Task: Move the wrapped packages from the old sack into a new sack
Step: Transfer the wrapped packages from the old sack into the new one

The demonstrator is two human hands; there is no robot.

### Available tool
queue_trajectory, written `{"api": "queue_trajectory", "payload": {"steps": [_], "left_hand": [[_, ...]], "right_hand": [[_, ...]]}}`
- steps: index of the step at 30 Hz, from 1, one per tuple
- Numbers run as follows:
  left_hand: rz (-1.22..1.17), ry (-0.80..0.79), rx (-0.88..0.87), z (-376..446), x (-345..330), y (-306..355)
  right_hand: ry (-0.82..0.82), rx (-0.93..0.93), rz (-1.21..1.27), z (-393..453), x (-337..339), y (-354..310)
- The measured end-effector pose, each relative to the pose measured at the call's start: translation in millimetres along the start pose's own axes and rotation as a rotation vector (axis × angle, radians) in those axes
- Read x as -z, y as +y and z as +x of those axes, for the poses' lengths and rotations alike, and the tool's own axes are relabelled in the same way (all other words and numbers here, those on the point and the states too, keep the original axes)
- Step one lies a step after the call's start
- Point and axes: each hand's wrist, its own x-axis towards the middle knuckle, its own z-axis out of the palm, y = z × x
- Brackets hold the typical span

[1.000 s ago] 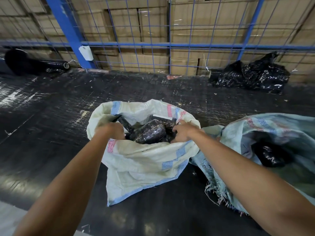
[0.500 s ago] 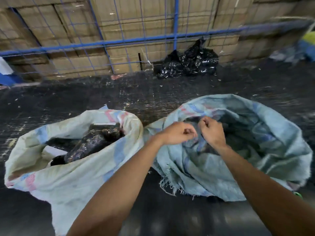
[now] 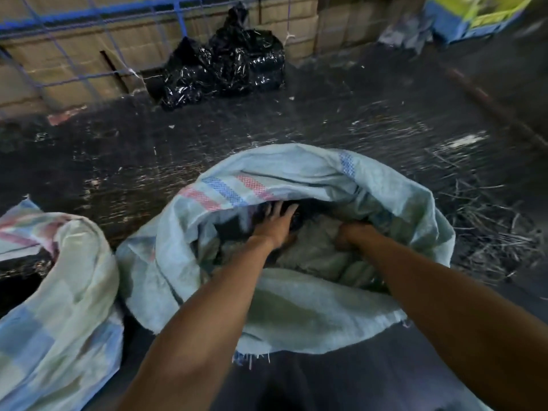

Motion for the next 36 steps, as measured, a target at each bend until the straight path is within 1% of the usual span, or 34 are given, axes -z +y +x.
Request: {"api": "queue_trajectory", "payload": {"steps": [2, 4, 7, 10, 13, 15, 20, 22, 25, 28, 30, 31, 32, 34, 36], "left_hand": [[-0.013, 0.030, 0.021, 3.0, -4.8, 2.8], [-0.051, 0.038, 0.032, 1.4, -5.9, 6.0], [-0.060, -0.007, 0.087, -6.5, -1.1, 13.1], [0.007, -0.009, 0.094, -15.7, 4.4, 9.9], [-0.043, -0.015, 0.099, -29.6, 8.1, 1.0], [-0.045, 0.011, 0.090, -39.0, 8.4, -1.9], [-0.108, 0.059, 0.062, -60.8, 10.3, -2.4], [-0.181, 0.074, 0.073, -64.9, 12.5, -2.1], [-0.336, 0.165, 0.087, -80.2, 23.5, -4.0], [-0.575, 0.238, 0.121, -100.3, 44.4, -10.1], [-0.833, 0.247, 0.143, -116.6, 60.3, -13.0], [-0.983, 0.232, 0.153, -130.2, 70.0, -16.0], [-1.123, 0.185, 0.176, -138.4, 77.5, -18.0], [-1.383, 0.066, 0.189, -164.3, 98.8, -30.7], [-1.553, -0.003, 0.139, -198.7, 117.4, -60.4]], "right_hand": [[-0.088, 0.008, -0.132, -1.4, 0.0, 7.1], [-0.138, -0.006, -0.221, -6.3, 1.8, 10.2], [-0.237, -0.011, -0.269, -9.4, 1.6, 11.9], [-0.218, 0.017, -0.274, -16.7, 4.7, 5.4], [-0.144, 0.076, -0.278, -27.6, 2.5, -0.7], [-0.121, 0.077, -0.271, -33.2, -2.8, -1.1], [-0.135, 0.046, -0.234, -45.4, -5.4, -0.3], [-0.098, 0.035, -0.144, -46.7, 1.1, -4.0], [0.092, 0.099, 0.042, -55.3, 15.2, -17.0], [0.302, 0.174, 0.368, -67.1, 34.4, -36.9], [0.369, 0.223, 0.632, -84.2, 46.7, -55.3], [0.376, 0.246, 0.762, -94.2, 50.2, -66.1], [0.371, 0.255, 0.873, -100.2, 51.9, -71.2], [0.386, 0.250, 1.018, -113.2, 56.6, -84.4], [0.375, 0.246, 1.039, -128.5, 63.0, -102.7]]}}
